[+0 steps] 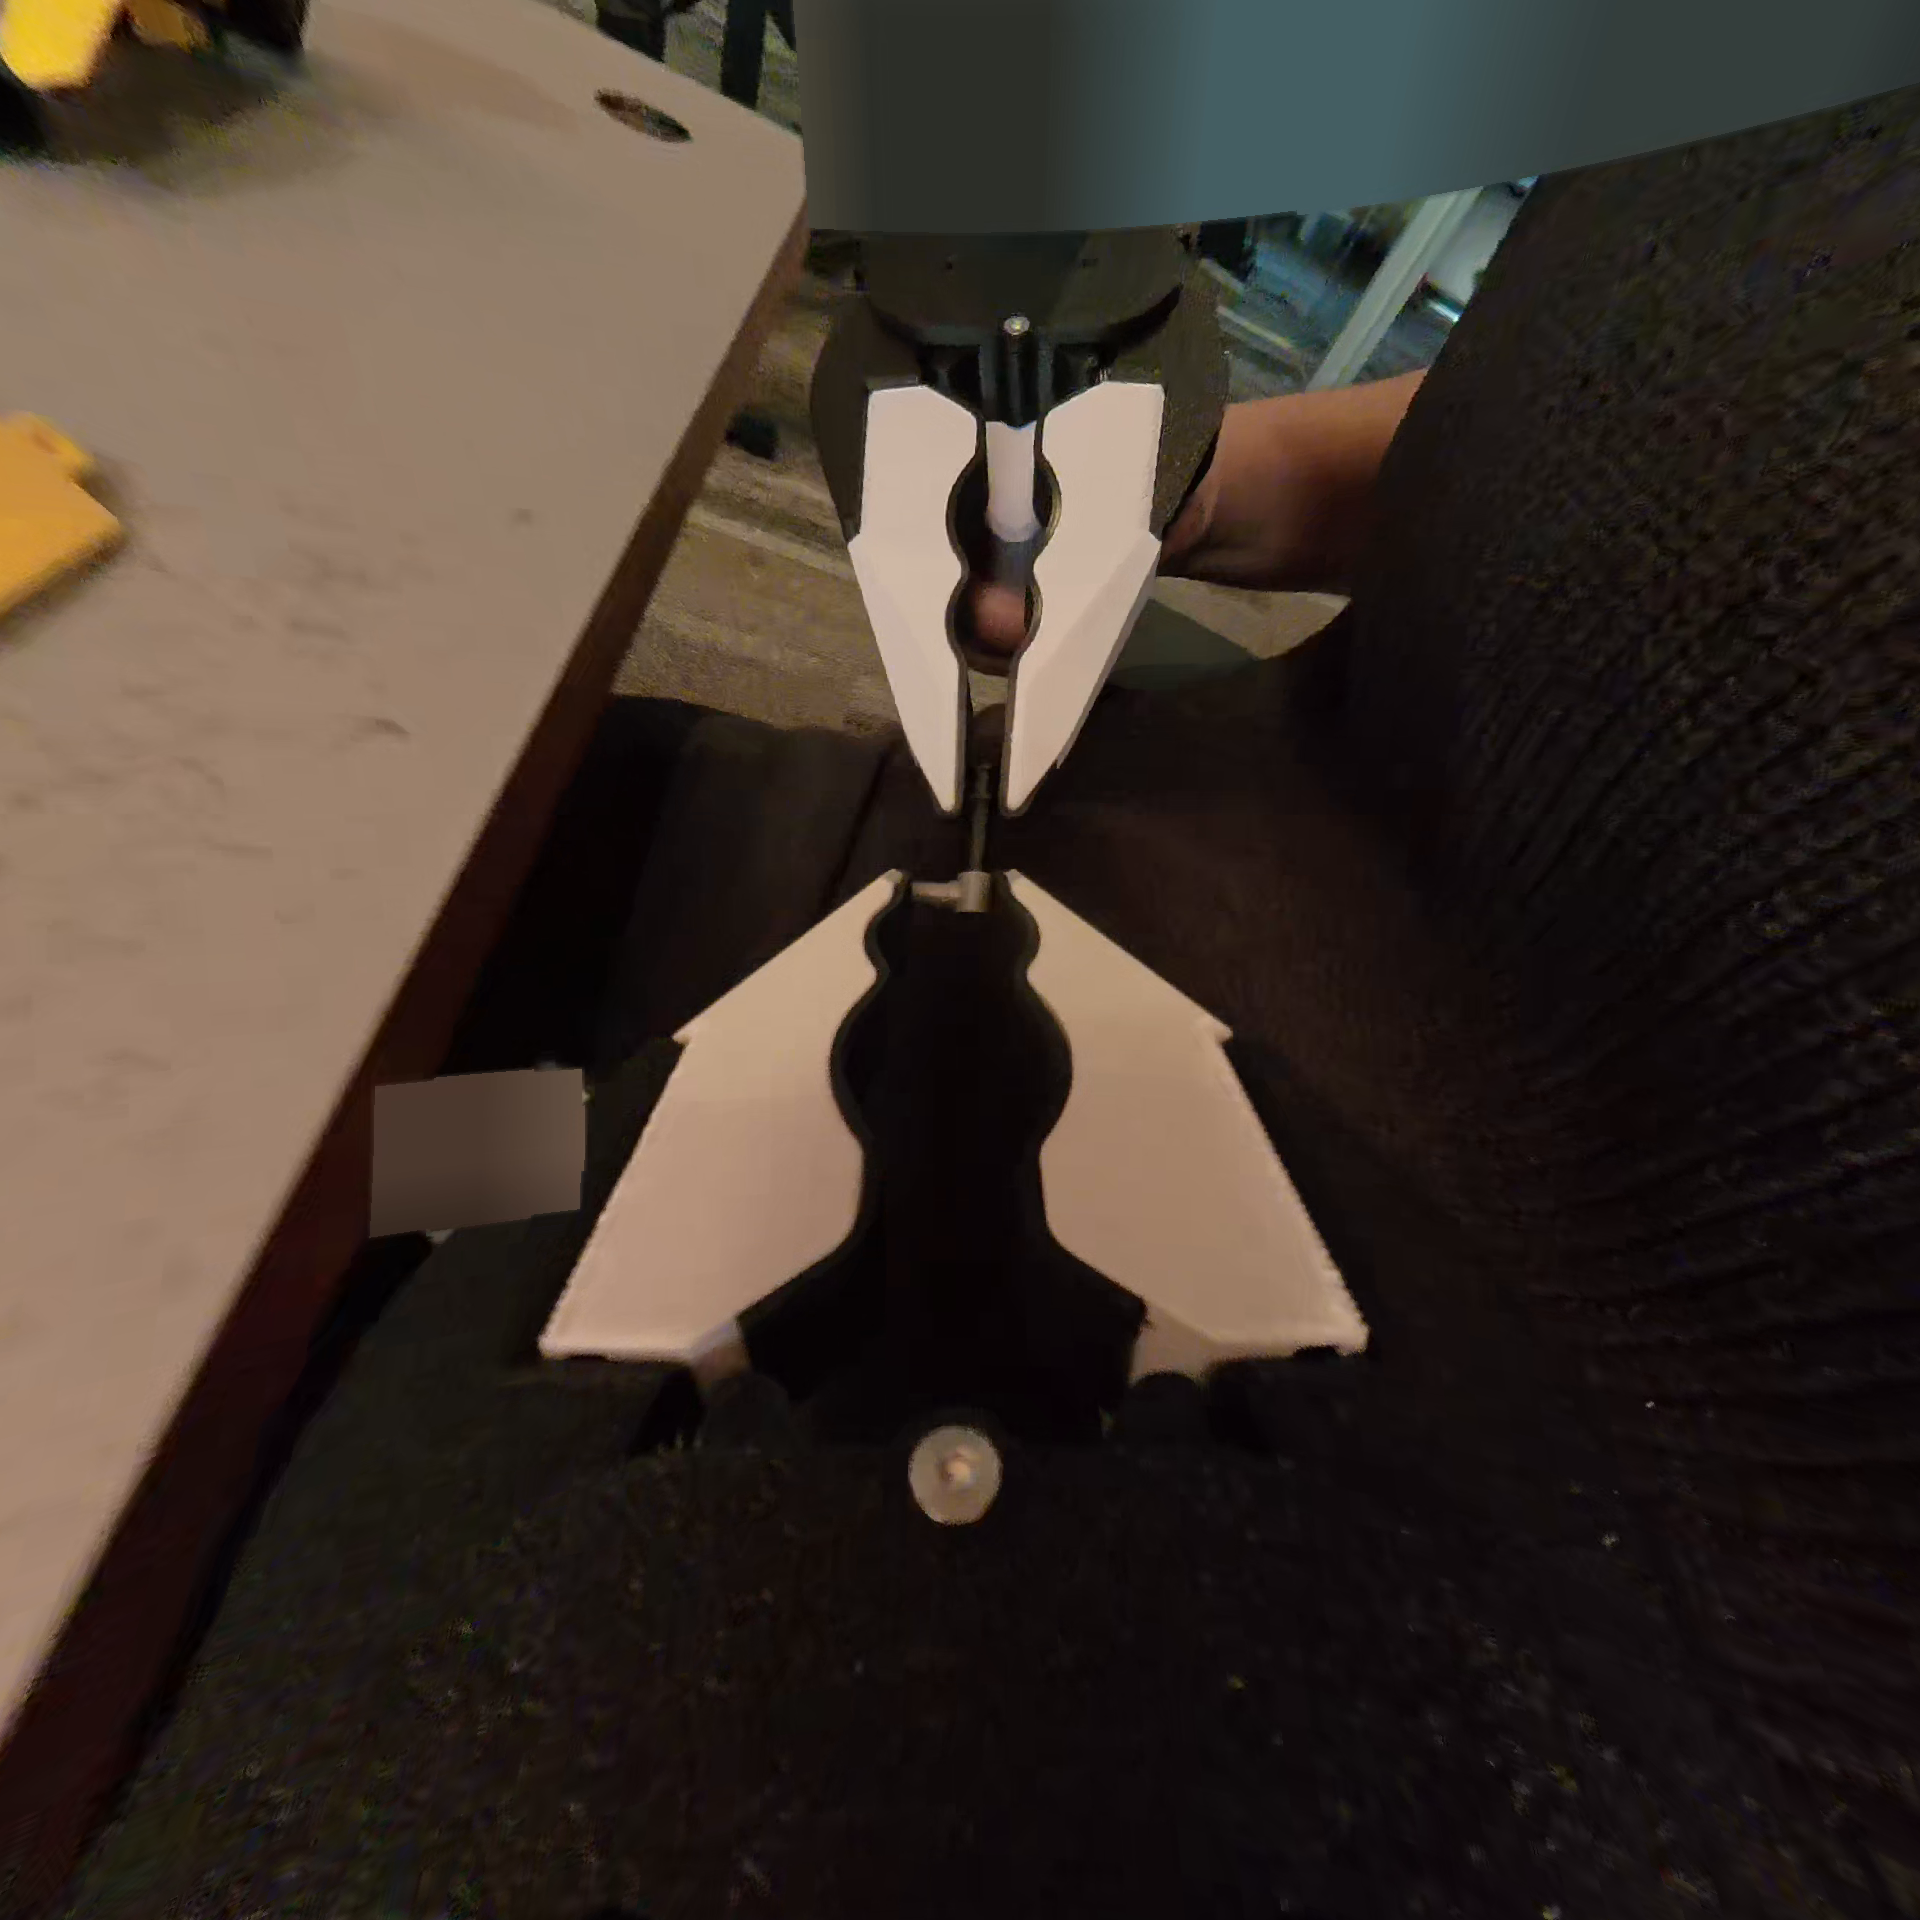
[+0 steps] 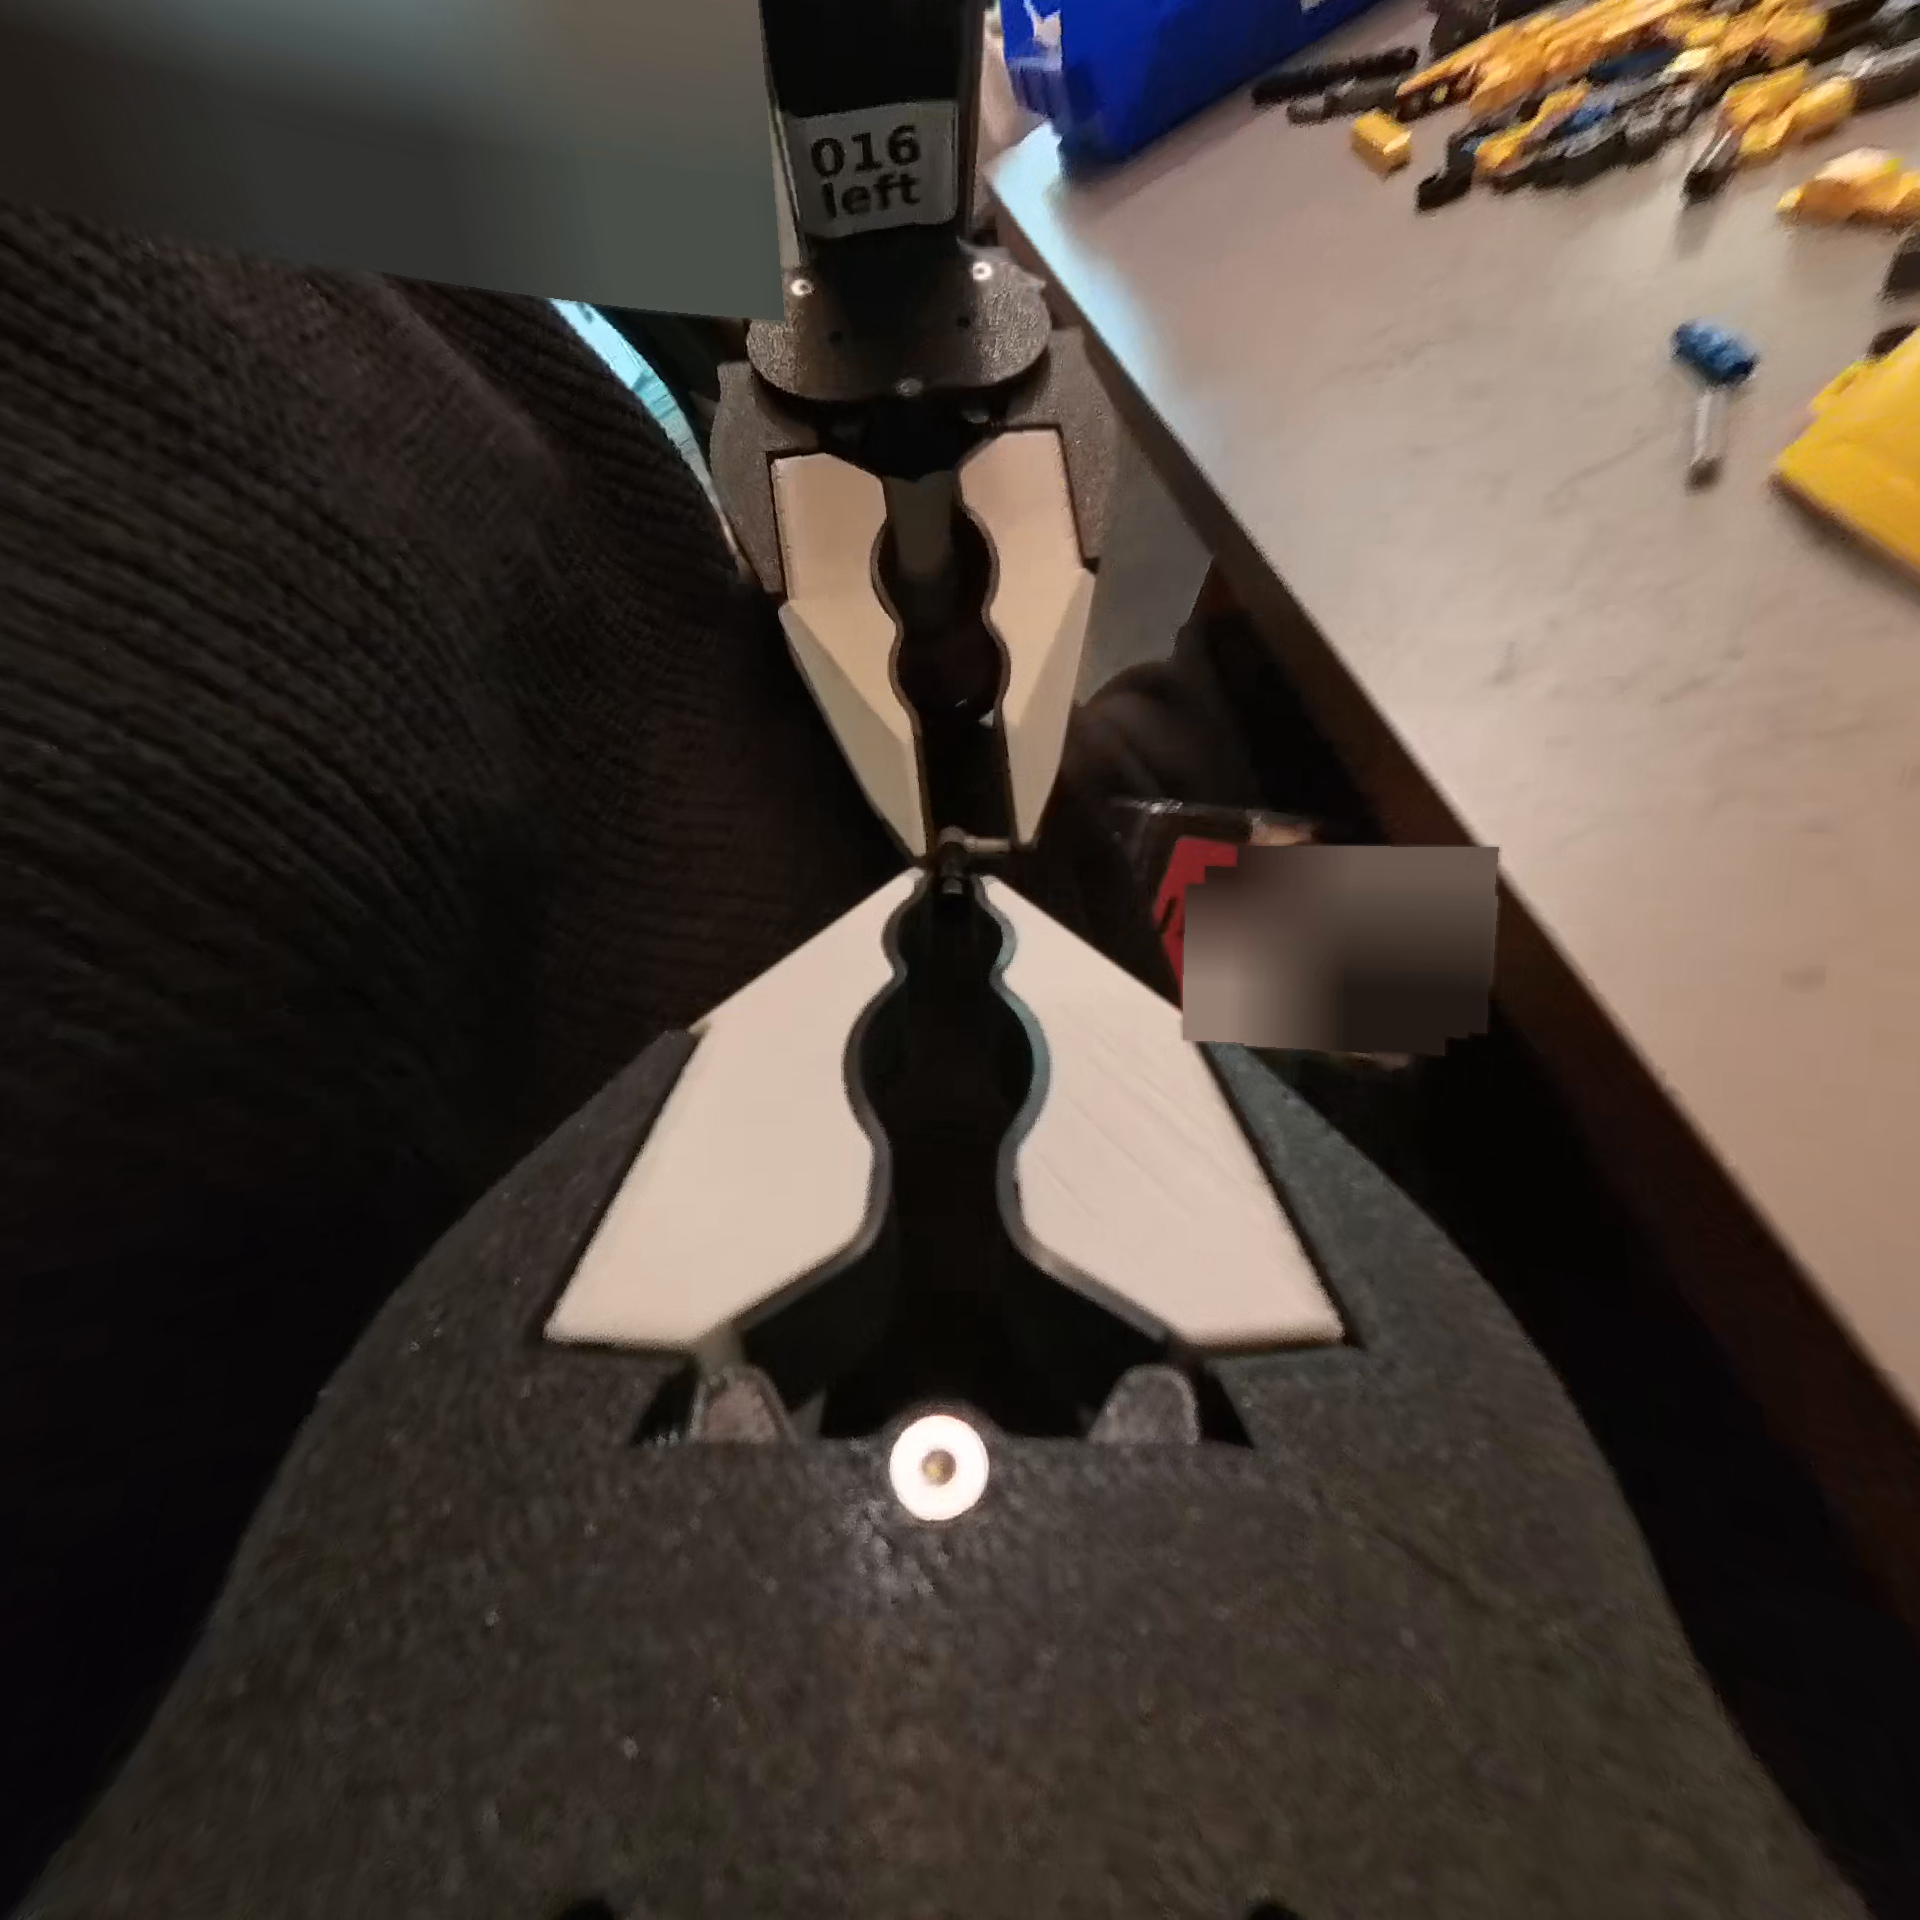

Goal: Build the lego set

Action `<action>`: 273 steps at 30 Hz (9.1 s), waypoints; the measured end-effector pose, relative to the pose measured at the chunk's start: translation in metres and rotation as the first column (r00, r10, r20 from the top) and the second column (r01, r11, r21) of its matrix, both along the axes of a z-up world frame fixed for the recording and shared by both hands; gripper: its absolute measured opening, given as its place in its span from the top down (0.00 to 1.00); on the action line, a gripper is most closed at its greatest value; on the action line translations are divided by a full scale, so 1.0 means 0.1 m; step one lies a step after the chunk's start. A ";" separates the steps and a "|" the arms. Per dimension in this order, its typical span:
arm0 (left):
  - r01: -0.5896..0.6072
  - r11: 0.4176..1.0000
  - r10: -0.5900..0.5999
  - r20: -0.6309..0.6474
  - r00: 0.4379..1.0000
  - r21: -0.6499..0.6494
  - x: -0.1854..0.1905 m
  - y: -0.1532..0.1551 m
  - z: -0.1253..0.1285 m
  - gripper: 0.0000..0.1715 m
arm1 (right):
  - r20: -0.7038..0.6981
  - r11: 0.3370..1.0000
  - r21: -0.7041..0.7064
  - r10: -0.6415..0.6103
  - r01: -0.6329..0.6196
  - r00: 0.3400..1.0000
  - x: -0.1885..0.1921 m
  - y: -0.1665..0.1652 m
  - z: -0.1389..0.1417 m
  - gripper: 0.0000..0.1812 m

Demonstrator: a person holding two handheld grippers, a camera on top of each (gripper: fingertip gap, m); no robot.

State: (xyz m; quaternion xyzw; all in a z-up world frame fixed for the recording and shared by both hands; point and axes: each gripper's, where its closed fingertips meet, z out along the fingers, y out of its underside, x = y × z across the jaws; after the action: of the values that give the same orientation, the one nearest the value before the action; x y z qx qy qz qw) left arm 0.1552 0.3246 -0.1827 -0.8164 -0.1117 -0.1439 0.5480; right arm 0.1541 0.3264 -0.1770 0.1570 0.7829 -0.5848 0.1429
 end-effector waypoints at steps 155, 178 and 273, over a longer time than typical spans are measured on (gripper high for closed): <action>-0.461 0.754 0.004 0.699 0.715 0.468 -0.51 -0.12 0.77 0.96 | -0.004 0.879 -0.327 -0.367 0.346 0.930 -0.47 -0.09 0.68 0.98; -0.389 0.849 0.096 0.619 0.779 0.358 -0.32 -0.03 0.55 0.97 | 0.020 0.957 -0.150 -0.249 0.249 0.968 -0.32 -0.02 0.48 0.98; -0.258 0.890 -0.089 0.699 0.710 0.375 -0.05 0.07 0.46 0.97 | -0.389 0.975 -0.117 -0.221 0.190 0.894 -0.09 0.07 0.42 0.94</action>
State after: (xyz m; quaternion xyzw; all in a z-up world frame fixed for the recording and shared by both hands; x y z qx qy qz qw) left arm 0.1499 0.3312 -0.1368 -0.5459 -0.3126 -0.4371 0.6428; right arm 0.1453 0.3337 -0.1347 0.1104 0.7519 -0.6454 -0.0768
